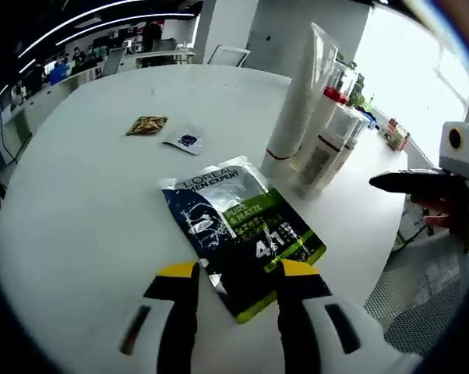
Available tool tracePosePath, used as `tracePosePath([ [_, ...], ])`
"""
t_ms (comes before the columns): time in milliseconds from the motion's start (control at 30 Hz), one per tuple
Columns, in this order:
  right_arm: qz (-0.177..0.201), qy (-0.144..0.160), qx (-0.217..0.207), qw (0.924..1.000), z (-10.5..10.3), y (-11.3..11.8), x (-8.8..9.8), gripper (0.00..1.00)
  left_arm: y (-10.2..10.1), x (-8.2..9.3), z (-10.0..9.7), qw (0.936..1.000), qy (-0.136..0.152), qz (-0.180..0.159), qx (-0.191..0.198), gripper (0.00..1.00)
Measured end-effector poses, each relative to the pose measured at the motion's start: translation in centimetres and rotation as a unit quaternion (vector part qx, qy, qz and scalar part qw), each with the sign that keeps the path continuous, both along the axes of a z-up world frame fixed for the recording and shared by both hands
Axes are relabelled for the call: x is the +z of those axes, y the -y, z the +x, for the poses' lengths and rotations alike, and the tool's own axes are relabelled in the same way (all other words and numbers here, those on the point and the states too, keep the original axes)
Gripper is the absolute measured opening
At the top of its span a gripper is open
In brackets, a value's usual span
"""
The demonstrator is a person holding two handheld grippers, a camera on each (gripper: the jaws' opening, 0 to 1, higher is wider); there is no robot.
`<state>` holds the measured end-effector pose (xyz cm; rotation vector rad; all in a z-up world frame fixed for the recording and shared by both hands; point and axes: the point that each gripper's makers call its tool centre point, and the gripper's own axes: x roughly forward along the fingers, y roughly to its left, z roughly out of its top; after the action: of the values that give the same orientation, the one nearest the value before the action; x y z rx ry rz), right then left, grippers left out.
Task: Arrange the skincare products in the storage area until every visible bottle or jar stands upright without overlapping.
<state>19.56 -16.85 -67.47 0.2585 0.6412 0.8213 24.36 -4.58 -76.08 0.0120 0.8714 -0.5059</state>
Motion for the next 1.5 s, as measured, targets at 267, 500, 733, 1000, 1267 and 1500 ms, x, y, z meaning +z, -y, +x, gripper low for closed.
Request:
tracePosePath([
  [267, -0.001, -0.002, 0.001, 1.0000, 0.0, 0.0, -0.2, 1.00, 1.9, 1.5, 1.5, 0.9855, 0.107, 0.052, -0.121, 0.48],
  [500, 0.000, -0.004, 0.000, 1.0000, 0.1, 0.1, -0.4, 1.00, 2.6, 1.1, 2.8, 0.9791, 0.103, 0.059, -0.165, 0.62],
  [733, 0.001, -0.003, -0.001, 1.0000, 0.1, 0.1, -0.4, 1.00, 1.8, -0.4, 3.4, 0.9765, 0.065, 0.070, -0.194, 0.71],
  [1000, 0.001, -0.006, -0.002, 1.0000, 0.1, 0.1, -0.5, 1.00, 2.1, -0.9, 3.5, 0.9695, 0.059, 0.076, -0.226, 0.75],
  [1267, 0.003, -0.006, -0.003, 1.0000, 0.1, 0.1, -0.6, 1.00, 2.2, -0.9, 4.0, 0.9657, 0.059, 0.080, -0.240, 0.77],
  [1500, 0.002, -0.006, -0.004, 1.0000, 0.1, 0.1, -0.6, 1.00, 2.1, -1.0, 3.9, 0.9679, 0.051, 0.078, -0.233, 0.76],
])
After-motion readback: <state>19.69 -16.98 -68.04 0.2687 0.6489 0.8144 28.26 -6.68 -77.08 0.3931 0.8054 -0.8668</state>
